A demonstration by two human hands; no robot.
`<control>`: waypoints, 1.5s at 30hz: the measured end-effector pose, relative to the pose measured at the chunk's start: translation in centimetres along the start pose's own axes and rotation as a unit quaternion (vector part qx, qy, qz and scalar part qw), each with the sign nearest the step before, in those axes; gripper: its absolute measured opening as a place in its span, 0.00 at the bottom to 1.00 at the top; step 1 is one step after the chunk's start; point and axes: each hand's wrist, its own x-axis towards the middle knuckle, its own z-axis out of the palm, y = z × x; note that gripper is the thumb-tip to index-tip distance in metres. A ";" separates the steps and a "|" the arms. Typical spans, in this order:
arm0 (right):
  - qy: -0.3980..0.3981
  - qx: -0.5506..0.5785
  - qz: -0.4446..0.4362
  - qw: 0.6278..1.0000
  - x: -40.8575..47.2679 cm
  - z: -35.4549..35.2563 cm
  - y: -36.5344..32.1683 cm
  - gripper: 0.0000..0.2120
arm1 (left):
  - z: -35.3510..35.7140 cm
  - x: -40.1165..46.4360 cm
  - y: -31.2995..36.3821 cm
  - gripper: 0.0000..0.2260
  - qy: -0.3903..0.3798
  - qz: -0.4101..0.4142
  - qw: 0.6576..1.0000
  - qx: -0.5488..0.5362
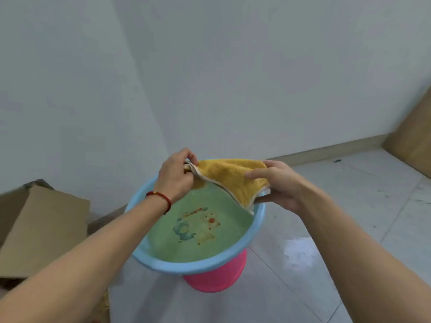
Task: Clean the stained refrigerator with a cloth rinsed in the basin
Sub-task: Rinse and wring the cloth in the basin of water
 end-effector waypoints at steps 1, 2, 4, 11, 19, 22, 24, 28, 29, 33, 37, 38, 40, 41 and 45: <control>0.004 -0.017 0.021 1.000 2.3 1.4 0.6 0.22 | 0.3 -0.6 -2.2 0.15 0.013 -0.003 0.998 0.054; 0.015 -0.053 0.039 0.998 4.3 2.4 1.7 0.28 | 1.1 -1.4 -3.7 0.16 -0.025 -0.017 0.993 0.118; 0.040 -0.232 0.050 0.971 7.1 3.7 4.3 0.33 | 3.4 -3.3 -6.2 0.15 -0.203 -0.066 0.954 0.212; -0.017 -0.632 0.033 0.774 11.0 6.3 7.8 0.24 | 7.4 -3.9 -7.6 0.17 -0.287 -0.201 0.924 0.155; -0.177 -0.736 0.113 0.643 13.5 8.8 10.3 0.29 | 10.1 -3.2 -8.9 0.36 -0.372 -0.342 0.835 0.216; -0.136 -0.747 0.142 0.635 13.3 10.1 10.5 0.28 | 9.9 -4.0 -8.5 0.29 -0.327 -0.359 0.825 0.290; -0.122 -0.725 0.171 0.656 13.4 11.3 11.0 0.30 | 10.6 -3.9 -8.8 0.27 -0.294 -0.392 0.828 0.275; -0.112 -0.467 0.196 0.855 14.4 13.3 12.2 0.24 | 14.1 -2.5 -11.6 0.47 -0.184 -0.498 0.846 0.042; -0.120 -0.356 0.224 0.899 14.5 13.5 12.3 0.15 | 15.4 -1.8 -13.2 0.43 -0.137 -0.516 0.844 -0.050; -0.176 -0.168 0.249 0.938 15.3 12.6 9.7 0.05 | 14.6 -1.8 -13.5 0.22 -0.068 -0.562 0.727 -0.388; -0.199 -0.226 0.178 0.937 15.8 11.5 8.6 0.17 | 13.7 -1.7 -12.5 0.23 -0.073 -0.525 0.720 -0.447; -0.168 -0.364 0.107 0.910 16.3 11.1 9.3 0.16 | 12.6 -1.8 -11.3 0.19 -0.063 -0.514 0.760 -0.392; -0.076 -0.571 -0.030 0.817 17.4 10.7 10.4 0.08 | 11.2 -2.2 -10.1 0.16 -0.046 -0.482 0.860 -0.162; -0.033 -0.596 -0.041 0.801 17.7 10.6 10.7 0.08 | 10.4 -2.8 -9.5 0.17 -0.067 -0.465 0.881 -0.056; 0.006 -0.651 0.014 0.759 16.9 10.9 11.0 0.15 | 9.4 -3.3 -7.4 0.24 -0.192 -0.488 0.848 0.078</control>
